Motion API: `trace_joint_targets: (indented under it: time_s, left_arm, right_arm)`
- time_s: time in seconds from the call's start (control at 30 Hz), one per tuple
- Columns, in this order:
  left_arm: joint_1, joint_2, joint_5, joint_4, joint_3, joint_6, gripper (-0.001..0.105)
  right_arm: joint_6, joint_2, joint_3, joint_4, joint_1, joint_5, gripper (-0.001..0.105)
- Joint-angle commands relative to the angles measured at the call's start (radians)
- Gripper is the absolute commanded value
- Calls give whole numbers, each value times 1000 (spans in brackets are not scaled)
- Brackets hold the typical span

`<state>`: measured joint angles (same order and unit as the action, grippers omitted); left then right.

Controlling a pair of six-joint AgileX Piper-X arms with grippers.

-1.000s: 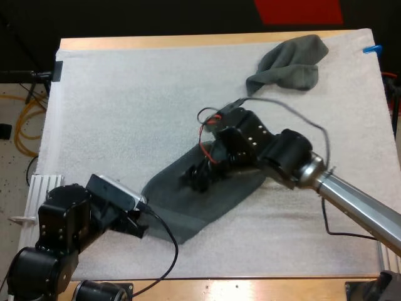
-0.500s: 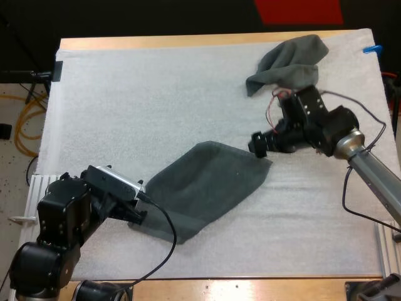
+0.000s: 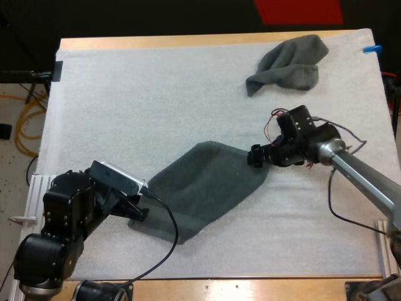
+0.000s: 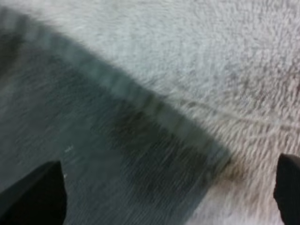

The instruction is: Pick towel from pile fold and stack

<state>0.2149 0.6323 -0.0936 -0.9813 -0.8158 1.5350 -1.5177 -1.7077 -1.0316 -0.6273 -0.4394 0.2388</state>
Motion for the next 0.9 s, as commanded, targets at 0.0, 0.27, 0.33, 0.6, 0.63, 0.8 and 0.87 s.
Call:
trace_joint_targets:
  time_s: [0.0,0.27,0.33,0.6,0.63,0.8,0.87]
  left_arm:
    - [3,-3,9,-3,-1,1,62]
    - [3,-3,9,-64,-1,1,62]
    - [3,-3,9,-63,-1,1,62]
    - [3,-3,9,-64,-1,1,62]
    - [3,-3,9,-67,-1,1,62]
    - [3,-3,9,-67,-1,1,62]
    - [3,5,9,-64,-1,1,62]
  right_arm:
    - [22,-20,0,23,7,14,87]
    - [66,-116,-2,46,7,66,58]
    - [68,-123,-2,38,7,93,49]
    - [58,-124,-2,15,7,194,25]
    - [56,-124,-2,14,7,199,18]
    - [-46,-40,-2,-170,7,136,0]
    - [-107,5,-2,-273,7,92,0]
